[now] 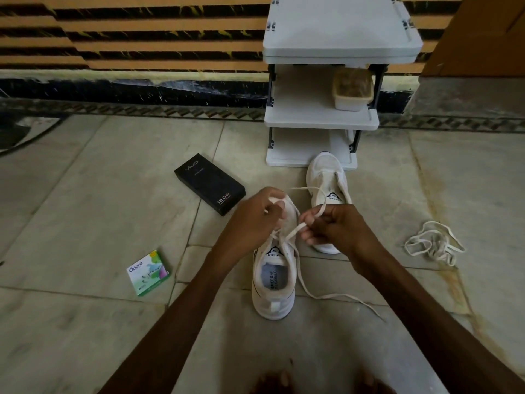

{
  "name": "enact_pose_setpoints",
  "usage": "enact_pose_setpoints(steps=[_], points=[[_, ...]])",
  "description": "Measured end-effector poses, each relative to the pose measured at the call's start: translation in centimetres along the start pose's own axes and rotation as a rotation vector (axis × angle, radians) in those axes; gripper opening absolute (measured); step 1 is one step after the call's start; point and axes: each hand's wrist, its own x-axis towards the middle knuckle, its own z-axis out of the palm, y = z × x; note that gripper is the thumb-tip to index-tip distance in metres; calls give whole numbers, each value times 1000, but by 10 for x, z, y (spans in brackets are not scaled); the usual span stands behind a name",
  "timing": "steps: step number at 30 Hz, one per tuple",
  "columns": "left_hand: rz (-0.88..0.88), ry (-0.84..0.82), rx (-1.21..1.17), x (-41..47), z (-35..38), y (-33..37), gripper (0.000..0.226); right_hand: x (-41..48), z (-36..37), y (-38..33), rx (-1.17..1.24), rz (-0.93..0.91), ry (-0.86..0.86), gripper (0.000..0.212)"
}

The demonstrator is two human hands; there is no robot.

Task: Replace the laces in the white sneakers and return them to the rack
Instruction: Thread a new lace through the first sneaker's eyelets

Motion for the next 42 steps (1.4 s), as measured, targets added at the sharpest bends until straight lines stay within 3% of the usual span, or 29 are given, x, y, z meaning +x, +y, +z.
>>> enact_pose_setpoints(steps=[5,10,11,13,15,17,19,22,29,33,42], points=[[-71,-174,-152,-12,12,-15,16,3,2,-1,126,-29,73,14],[-58,-179,-147,-18,6,-20,20,7,5,5,122,30,162,14],[-37,-145,-112,-17,5,-23,22,9,4,6,-47,86,172,17],[6,-64,-29,-15,1,-26,25,12,2,5,-615,200,164,27],[52,-25,28,-13,-2,-27,25,8,4,4,-973,84,231,28],[87,-29,80,-13,-3,-23,23,6,9,3,-933,-189,247,20],[128,-42,151,-14,-1,-17,31,7,13,3,-706,-325,63,16],[122,-7,244,-13,4,-13,45,12,19,4,-554,-345,-112,5],[109,77,337,-17,-4,-27,24,22,28,21,-708,-442,12,4],[-6,-21,458,-20,-6,-39,30,22,36,24,-819,-400,-5,4],[-234,-3,151,-17,-3,-65,19,28,63,21,-1038,-308,-92,27]])
